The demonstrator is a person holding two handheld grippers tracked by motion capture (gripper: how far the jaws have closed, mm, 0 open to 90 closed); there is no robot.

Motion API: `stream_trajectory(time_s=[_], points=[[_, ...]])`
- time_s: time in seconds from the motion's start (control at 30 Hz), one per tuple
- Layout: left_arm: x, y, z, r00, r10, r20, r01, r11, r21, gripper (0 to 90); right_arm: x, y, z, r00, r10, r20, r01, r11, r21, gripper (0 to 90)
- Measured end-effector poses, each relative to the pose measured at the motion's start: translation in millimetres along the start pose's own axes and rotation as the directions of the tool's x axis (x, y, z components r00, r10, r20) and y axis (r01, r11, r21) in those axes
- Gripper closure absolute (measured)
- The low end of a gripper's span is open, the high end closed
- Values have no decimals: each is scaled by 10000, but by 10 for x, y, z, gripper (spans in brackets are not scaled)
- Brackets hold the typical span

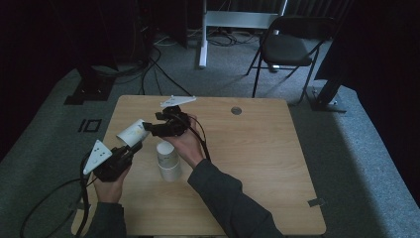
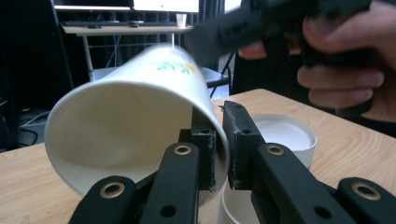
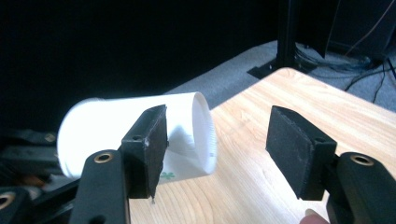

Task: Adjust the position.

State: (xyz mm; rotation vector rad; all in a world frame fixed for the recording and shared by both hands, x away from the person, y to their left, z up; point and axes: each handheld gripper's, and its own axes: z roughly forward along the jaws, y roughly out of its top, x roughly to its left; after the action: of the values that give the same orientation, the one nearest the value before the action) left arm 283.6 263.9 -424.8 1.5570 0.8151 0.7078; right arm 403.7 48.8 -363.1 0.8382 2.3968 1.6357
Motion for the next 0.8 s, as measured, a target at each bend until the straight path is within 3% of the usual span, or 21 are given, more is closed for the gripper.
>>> stream_trajectory(time_s=[0.33,0.57,0.8], points=[[-31,-8,20,9996,141,246,-145,9997,184,869,13,15,24,9996,53,281,-50,9999,-119,382],[-9,30,-10,9999,100,52,-100,9999,-37,849,15,-21,45,9992,-174,360,167,9997,202,384],[-3,24,4,9999,1,-152,-1,10000,44,858,-14,-47,-100,9982,-280,529,280,9996,7,380]])
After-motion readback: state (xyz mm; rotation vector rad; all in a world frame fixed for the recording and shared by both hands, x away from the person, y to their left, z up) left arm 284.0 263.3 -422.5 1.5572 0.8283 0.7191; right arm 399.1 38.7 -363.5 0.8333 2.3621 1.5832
